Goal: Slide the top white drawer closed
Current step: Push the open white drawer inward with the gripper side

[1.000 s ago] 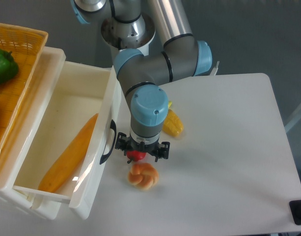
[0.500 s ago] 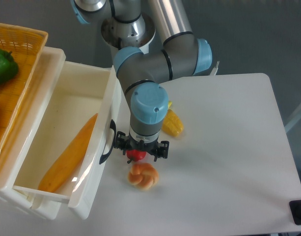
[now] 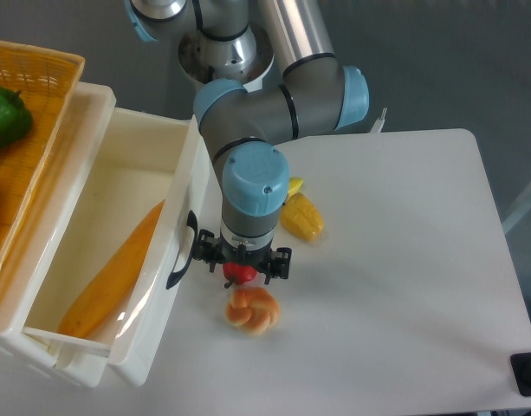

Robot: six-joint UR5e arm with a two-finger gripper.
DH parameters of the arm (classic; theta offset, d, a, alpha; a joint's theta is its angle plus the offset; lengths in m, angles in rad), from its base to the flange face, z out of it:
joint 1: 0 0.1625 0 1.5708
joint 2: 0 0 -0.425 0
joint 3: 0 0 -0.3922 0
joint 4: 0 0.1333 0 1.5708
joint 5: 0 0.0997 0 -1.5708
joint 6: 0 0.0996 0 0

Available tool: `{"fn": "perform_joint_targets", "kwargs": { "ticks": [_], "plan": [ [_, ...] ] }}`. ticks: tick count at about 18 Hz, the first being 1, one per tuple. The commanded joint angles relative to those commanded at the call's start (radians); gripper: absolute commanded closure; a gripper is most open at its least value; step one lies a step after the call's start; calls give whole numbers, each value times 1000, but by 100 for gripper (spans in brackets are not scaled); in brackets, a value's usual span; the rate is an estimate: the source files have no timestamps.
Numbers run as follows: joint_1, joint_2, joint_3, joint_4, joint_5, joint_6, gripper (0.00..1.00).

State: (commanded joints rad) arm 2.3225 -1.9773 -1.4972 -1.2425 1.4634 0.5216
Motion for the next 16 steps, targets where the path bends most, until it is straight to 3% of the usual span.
{"fn": "perform_joint_targets", "kwargs": {
  "ticks": [16],
  "plan": [
    [-95,18,-8,-8,0,-11,0]
  ]
}}
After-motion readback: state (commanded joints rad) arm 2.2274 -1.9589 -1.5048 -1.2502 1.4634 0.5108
